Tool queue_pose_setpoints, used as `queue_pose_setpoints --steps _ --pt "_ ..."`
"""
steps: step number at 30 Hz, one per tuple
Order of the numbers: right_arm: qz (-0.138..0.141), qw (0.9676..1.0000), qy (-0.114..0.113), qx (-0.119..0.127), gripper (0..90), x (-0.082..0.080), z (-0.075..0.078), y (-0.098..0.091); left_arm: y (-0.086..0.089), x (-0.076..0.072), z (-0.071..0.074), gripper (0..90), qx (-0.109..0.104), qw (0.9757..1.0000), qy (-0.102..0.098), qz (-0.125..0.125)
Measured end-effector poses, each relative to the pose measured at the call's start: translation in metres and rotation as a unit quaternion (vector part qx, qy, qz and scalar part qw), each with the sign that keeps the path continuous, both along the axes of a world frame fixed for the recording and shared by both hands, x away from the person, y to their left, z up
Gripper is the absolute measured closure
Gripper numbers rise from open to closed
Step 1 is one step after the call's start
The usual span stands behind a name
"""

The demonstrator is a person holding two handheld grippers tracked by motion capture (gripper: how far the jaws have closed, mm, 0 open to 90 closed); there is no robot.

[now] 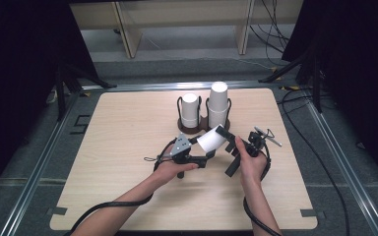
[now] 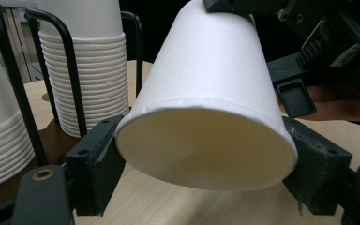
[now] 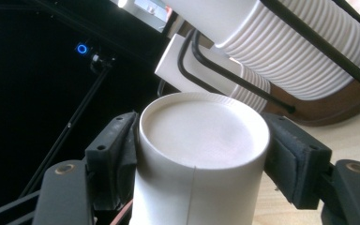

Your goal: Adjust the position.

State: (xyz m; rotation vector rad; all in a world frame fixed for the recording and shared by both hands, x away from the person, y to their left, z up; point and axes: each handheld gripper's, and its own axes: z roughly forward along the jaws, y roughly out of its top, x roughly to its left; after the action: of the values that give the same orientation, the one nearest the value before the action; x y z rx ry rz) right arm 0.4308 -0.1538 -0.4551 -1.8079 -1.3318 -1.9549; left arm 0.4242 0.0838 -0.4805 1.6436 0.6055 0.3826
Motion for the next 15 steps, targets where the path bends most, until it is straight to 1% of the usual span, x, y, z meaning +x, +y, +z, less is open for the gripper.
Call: queue_pose_setpoints --steps 1,2,3,4,5,6,7,9,10,11,13,14,15 --pt "0.003 1.0 -0.001 -0.002 30.2 -0.0002 0.0004 -0.0002 0.0 0.0003 0.0003 21.8 -0.003 1.0 -0.002 -0.001" --pt "0.005 1.0 -0.007 -0.003 30.1 0.0 0.0006 -0.0002 0.0004 0.0002 0.001 22.0 -0.003 1.0 -0.001 -0.002" --pt "0.0 0.9999 -0.011 -0.005 29.9 0.0001 0.001 0.0002 0.0007 -0.0003 0.0019 22.2 -0.002 1.0 0.001 -0.003" --pt "-0.002 0.9998 -0.02 -0.009 29.6 0.0005 0.0009 -0.0001 0.0007 -0.0004 0.0023 22.2 -0.002 1.0 0.001 -0.005" --pt "-0.006 0.9996 -0.023 -0.013 29.4 0.0002 0.0017 0.0 0.0009 -0.0008 0.0026 22.3 0.001 1.0 0.001 -0.006" --pt "-0.008 0.9991 -0.037 -0.016 29.3 0.0011 0.0009 -0.0005 0.0012 -0.0011 0.0027 22.4 0.004 1.0 0.001 -0.008" --pt "-0.006 0.9992 -0.034 -0.022 29.2 0.0005 0.0024 -0.0011 0.0004 -0.0007 0.0019 22.5 -0.003 0.9999 -0.003 -0.011" --pt "-0.005 0.999 -0.038 -0.024 29.0 0.0008 0.003 -0.0016 0.0005 -0.001 0.0019 22.5 -0.001 0.9999 -0.002 -0.011" --pt "-0.007 0.9986 -0.043 -0.031 28.6 0.0008 0.0035 -0.0022 0.001 -0.0012 0.0021 22.5 0.001 0.9999 0.0 -0.012" --pt "-0.011 0.998 -0.051 -0.036 28.3 0.0013 0.0055 -0.0035 0.0024 -0.0016 0.0031 22.7 0.01 0.9999 0.004 -0.012" --pt "-0.01 0.9975 -0.061 -0.035 27.9 0.0012 0.0072 -0.0055 0.0029 -0.0016 0.0038 22.8 0.012 0.9998 0.005 -0.014" --pt "-0.009 0.9981 -0.055 -0.027 27.9 -0.0001 0.0093 -0.0057 0.0033 -0.0017 0.0042 22.8 0.015 0.9998 0.006 -0.015" --pt "-0.014 0.9963 -0.075 -0.04 27.8 0.0008 0.0087 -0.0077 0.0038 -0.002 0.0046 22.9 0.019 0.9997 0.006 -0.015"
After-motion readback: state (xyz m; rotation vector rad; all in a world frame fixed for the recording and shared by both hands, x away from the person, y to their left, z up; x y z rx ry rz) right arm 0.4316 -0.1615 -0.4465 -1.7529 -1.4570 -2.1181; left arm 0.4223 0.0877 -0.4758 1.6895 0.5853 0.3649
